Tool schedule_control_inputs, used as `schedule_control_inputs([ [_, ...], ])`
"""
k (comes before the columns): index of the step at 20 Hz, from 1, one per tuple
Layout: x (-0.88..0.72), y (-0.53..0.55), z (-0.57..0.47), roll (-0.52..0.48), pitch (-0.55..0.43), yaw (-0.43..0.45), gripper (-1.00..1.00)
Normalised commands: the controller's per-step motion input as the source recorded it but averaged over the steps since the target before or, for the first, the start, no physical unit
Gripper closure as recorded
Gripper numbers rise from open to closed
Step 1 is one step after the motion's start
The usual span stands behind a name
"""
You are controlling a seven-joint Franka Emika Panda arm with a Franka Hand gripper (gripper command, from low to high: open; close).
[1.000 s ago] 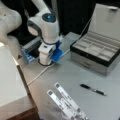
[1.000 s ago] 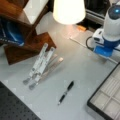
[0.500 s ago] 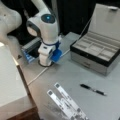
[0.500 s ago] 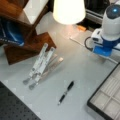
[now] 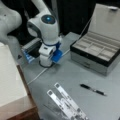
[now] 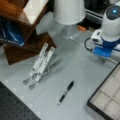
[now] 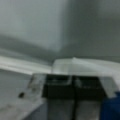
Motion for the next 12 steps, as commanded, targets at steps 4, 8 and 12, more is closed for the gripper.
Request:
schedule_control_inputs([
  [4, -1.0, -0.14, -0.58, 0.114, -0.571, -0.115, 1.0],
  [8, -1.0, -0.17, -0.42, 0.112, -0.517, -0.107, 1.0],
  [12, -1.0, -0.17, -0.09, 0.122, -0.458, -0.117, 1.0],
])
